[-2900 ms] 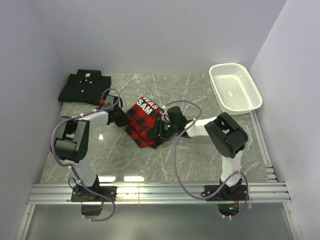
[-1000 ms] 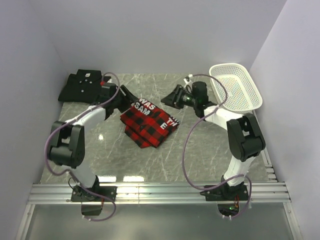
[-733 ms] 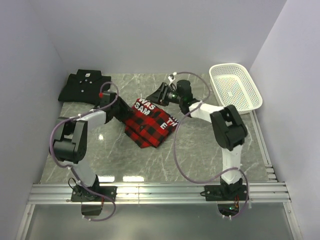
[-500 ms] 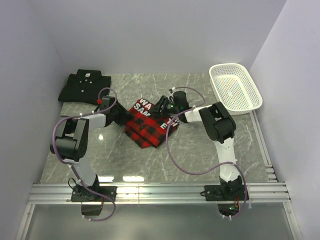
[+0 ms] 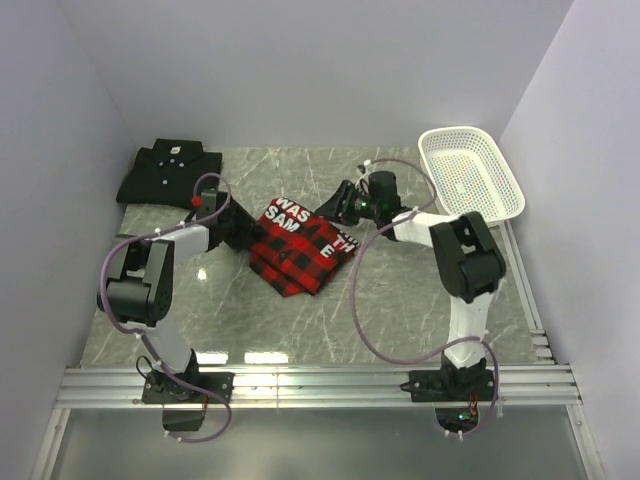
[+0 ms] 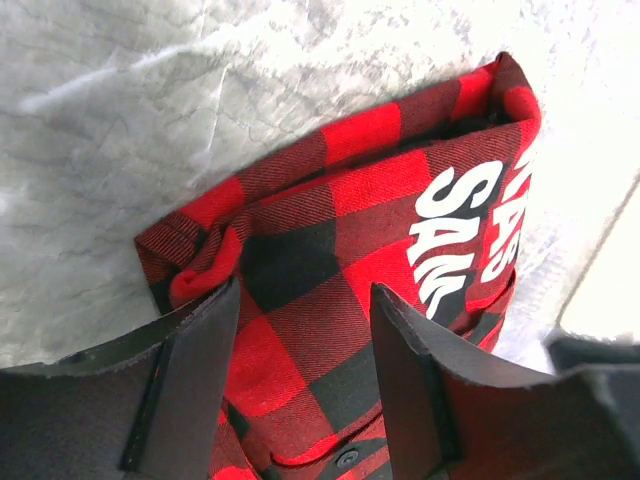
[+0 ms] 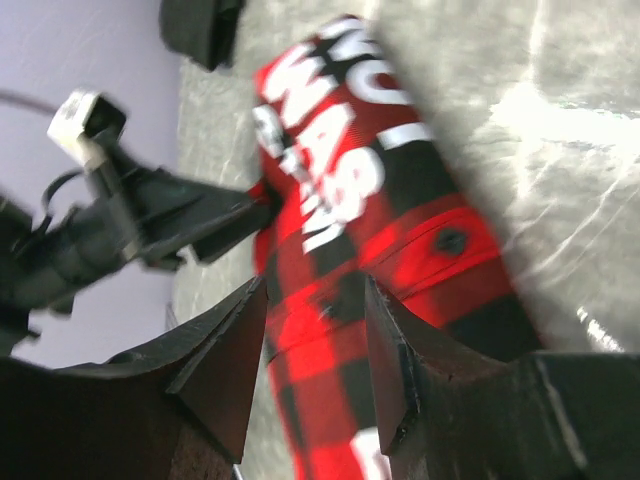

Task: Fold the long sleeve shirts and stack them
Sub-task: Fold the shirt

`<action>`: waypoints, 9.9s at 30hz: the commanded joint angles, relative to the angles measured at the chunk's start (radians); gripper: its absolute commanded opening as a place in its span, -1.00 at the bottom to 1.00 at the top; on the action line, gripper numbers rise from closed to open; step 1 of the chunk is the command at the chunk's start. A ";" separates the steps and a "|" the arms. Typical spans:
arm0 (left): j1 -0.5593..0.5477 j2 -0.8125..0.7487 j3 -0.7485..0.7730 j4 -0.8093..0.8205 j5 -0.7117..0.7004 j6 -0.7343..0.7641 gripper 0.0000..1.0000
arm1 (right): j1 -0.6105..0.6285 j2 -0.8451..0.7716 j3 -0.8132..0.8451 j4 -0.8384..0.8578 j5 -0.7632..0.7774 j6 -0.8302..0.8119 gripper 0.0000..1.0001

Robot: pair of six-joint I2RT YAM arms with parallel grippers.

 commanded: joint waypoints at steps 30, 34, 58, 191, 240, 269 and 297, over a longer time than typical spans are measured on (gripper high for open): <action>-0.064 0.365 0.647 -0.205 0.014 0.356 0.34 | 0.429 -0.095 0.137 -0.659 -0.038 -0.359 -0.02; -0.062 0.213 0.549 -0.110 0.008 0.336 0.51 | 0.364 -0.211 0.076 -0.608 -0.015 -0.353 -0.02; -0.232 -0.209 0.003 -0.258 0.040 0.163 -0.22 | -0.001 -0.084 -0.044 -0.495 0.031 -0.301 -0.10; -0.369 -0.188 0.304 -0.508 -0.622 0.537 0.80 | -0.062 -0.718 -0.463 -0.429 0.183 -0.115 0.52; -1.030 -0.013 0.215 -0.435 -0.859 0.579 -0.99 | -0.012 -0.310 -0.646 0.343 0.026 0.322 0.82; -0.967 -0.099 0.299 -0.450 -0.689 0.450 -0.02 | 0.145 -0.009 -0.346 0.303 -0.003 0.288 -1.00; -0.065 -0.672 0.005 -0.445 -0.276 0.529 0.99 | -0.165 0.014 0.745 -1.310 0.400 -0.859 -1.00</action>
